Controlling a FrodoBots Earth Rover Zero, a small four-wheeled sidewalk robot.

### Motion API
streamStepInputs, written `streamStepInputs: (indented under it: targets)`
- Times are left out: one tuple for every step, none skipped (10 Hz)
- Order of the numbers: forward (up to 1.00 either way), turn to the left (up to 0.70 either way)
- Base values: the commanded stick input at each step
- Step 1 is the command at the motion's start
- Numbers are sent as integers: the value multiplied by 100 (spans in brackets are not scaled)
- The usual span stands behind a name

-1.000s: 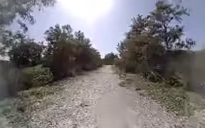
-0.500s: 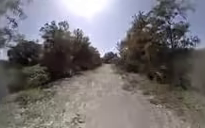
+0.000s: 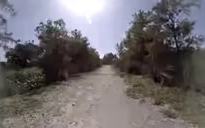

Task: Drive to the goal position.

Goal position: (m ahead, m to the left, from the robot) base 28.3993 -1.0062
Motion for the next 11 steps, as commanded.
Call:
streamStepInputs:
  targets:
    - [70,0]
    - [70,0]
    - [70,0]
    - [70,0]
    - [70,0]
    - [70,0]
    - [70,0]
    - [70,0]
    - [70,0]
    - [70,0]
    - [70,0]
